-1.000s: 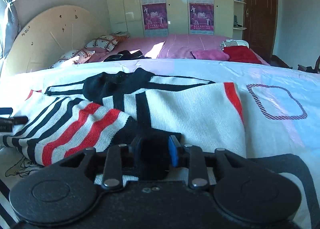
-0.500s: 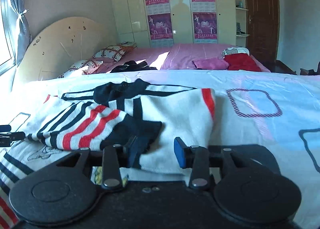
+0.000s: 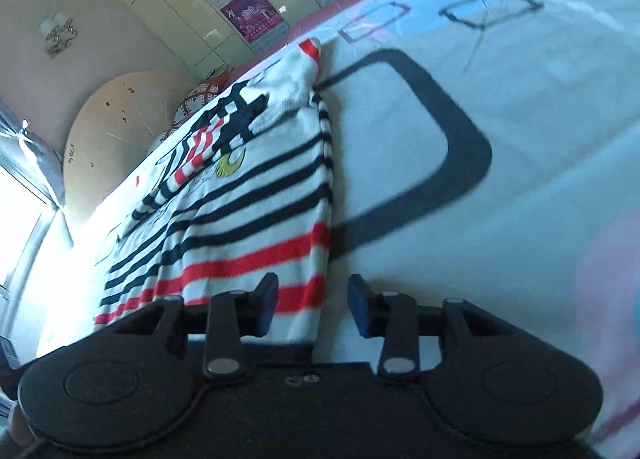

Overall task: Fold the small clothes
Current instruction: 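Grasp the black hem with the left tool while the right tool grasps the hem, then lift the hem with both tools and fold it toward the collar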

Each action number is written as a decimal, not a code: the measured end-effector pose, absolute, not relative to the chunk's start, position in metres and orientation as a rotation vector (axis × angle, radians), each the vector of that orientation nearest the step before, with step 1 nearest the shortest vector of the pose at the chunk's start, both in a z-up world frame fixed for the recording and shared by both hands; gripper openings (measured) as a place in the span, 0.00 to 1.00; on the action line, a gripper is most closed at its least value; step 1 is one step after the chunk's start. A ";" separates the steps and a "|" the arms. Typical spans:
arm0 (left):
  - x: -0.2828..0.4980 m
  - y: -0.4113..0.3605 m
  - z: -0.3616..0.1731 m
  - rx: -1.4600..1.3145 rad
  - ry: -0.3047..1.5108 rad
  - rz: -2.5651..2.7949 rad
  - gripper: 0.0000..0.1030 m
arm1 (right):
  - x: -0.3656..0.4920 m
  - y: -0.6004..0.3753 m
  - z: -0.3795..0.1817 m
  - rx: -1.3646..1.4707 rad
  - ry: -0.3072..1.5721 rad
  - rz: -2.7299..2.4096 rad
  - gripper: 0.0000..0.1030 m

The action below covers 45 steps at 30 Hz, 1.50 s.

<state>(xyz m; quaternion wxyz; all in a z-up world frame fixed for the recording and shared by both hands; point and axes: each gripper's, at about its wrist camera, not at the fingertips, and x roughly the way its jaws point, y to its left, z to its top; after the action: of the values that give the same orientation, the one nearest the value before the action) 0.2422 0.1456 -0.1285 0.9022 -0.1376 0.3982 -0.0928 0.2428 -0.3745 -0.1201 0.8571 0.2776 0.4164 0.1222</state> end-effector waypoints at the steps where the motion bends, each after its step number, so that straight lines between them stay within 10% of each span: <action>1: 0.238 0.150 -0.130 -0.334 0.829 -0.225 0.70 | 0.233 -0.372 -0.123 0.614 0.882 0.265 0.33; 12: 0.201 0.186 -0.175 -0.866 0.849 -0.419 0.40 | 0.186 -0.362 -0.142 0.853 0.869 0.303 0.33; 17: 0.214 0.185 -0.190 -0.891 0.866 -0.412 0.10 | 0.198 -0.353 -0.149 0.889 0.875 0.320 0.23; 20: 0.214 0.184 -0.188 -0.870 0.854 -0.421 0.06 | 0.202 -0.344 -0.152 0.857 0.882 0.324 0.08; 45: 0.203 0.212 -0.126 -0.773 0.663 -0.372 0.05 | 0.195 -0.343 -0.077 0.575 0.712 0.320 0.06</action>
<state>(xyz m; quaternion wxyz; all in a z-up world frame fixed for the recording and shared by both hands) 0.2025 0.2116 -0.1256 0.8566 -0.3677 0.3156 -0.1770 0.1953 -0.3426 -0.0767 0.8847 0.2765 0.3423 0.1537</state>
